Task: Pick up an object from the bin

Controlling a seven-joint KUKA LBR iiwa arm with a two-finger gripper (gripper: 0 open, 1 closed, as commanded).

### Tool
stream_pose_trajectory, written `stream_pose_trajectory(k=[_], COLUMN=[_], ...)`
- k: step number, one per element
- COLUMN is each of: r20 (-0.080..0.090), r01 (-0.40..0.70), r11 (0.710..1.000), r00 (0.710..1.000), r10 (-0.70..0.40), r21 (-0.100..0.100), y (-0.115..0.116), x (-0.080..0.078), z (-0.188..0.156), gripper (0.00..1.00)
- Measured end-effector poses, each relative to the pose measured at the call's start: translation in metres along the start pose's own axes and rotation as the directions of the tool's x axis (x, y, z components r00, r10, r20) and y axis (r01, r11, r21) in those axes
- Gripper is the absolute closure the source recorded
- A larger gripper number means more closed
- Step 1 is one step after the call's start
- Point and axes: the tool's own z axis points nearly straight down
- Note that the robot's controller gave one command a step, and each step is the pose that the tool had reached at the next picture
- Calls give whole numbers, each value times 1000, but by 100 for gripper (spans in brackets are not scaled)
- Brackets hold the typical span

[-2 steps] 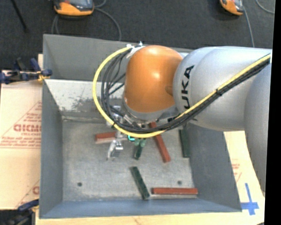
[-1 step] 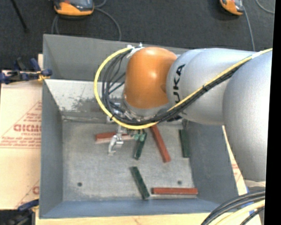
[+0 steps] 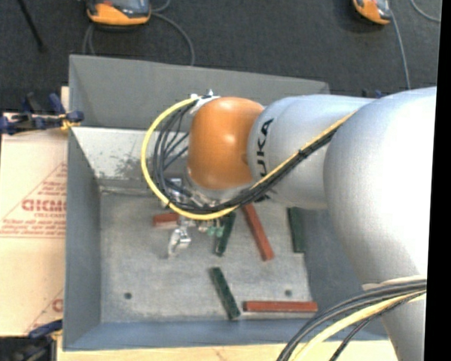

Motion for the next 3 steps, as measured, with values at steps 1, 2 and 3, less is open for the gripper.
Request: stream_pose_trajectory(k=[1,2,3], r20=[-3,-3,-10], r01=[37,37,129], r11=[999,999,992], r00=[999,999,992], r10=[-37,-37,-129], r21=[-3,-3,-1], y=[-4,-4,-3], x=[-2,-2,1], z=[16,16,-4], gripper=[100,100,100])
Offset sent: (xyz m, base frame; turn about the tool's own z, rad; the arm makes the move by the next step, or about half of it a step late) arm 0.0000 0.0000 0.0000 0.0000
